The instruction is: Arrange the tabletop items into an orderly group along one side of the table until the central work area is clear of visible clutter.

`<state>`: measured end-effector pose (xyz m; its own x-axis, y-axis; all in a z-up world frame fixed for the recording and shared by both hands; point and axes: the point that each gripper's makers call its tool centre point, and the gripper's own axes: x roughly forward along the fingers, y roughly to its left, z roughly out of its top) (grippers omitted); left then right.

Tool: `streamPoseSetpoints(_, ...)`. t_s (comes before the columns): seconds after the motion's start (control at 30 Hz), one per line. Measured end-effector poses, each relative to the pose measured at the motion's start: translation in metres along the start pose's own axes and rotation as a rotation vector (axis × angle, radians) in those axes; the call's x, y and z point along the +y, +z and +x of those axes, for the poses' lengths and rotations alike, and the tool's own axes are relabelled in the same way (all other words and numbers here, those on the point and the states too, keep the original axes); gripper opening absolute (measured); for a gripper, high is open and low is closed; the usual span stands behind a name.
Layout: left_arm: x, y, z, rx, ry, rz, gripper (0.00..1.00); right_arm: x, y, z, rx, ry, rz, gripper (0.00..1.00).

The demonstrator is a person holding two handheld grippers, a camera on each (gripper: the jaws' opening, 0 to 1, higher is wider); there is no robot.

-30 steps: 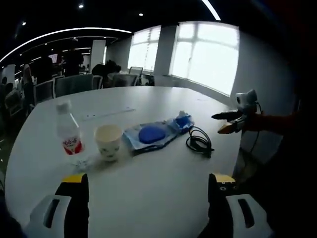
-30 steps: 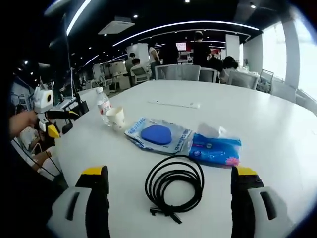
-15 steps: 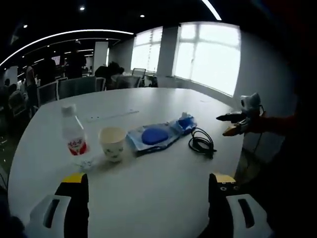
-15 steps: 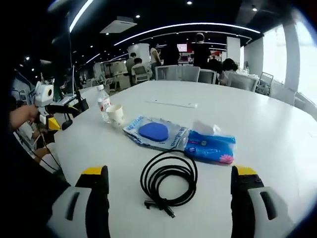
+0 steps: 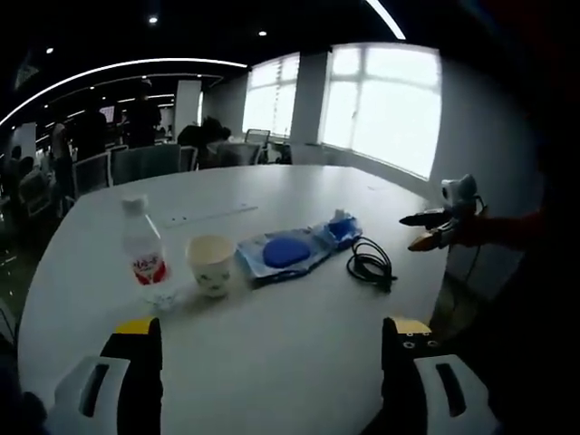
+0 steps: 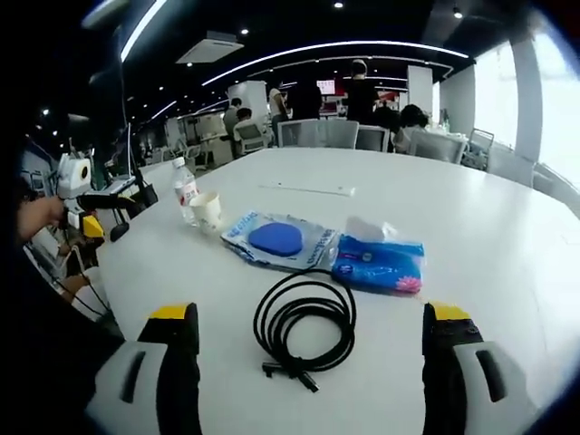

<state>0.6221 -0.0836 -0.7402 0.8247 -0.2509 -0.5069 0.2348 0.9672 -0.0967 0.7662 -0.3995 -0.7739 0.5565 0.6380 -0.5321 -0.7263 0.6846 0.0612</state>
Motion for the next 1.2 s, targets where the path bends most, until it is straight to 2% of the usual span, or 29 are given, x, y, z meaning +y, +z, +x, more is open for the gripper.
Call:
streamPoseSetpoints(0.07, -0.001, 0.003, -0.001, -0.016, -0.001, 0.014, 1.00, 0.000, 0.001, 0.000, -0.002, -0.002, 0.002, 0.99)
streamPoseSetpoints(0.23, -0.005, 0.001, -0.001, 0.003, -0.011, 0.006, 1.00, 0.000, 0.003, 0.001, 0.000, 0.004, 0.002, 0.99)
streamPoseSetpoints(0.5, -0.005, 0.006, -0.001, -0.013, -0.006, 0.007, 1.00, 0.000, 0.007, 0.001, -0.006, 0.001, 0.002, 0.99)
streamPoseSetpoints(0.8, -0.008, 0.006, -0.001, -0.014, -0.013, 0.007, 1.00, -0.009, 0.005, -0.001, -0.008, -0.016, 0.009, 0.99)
streamPoseSetpoints(1.2, -0.006, 0.003, -0.001, -0.020, -0.017, 0.000, 1.00, -0.007, 0.002, -0.004, -0.004, -0.017, 0.007, 0.99)
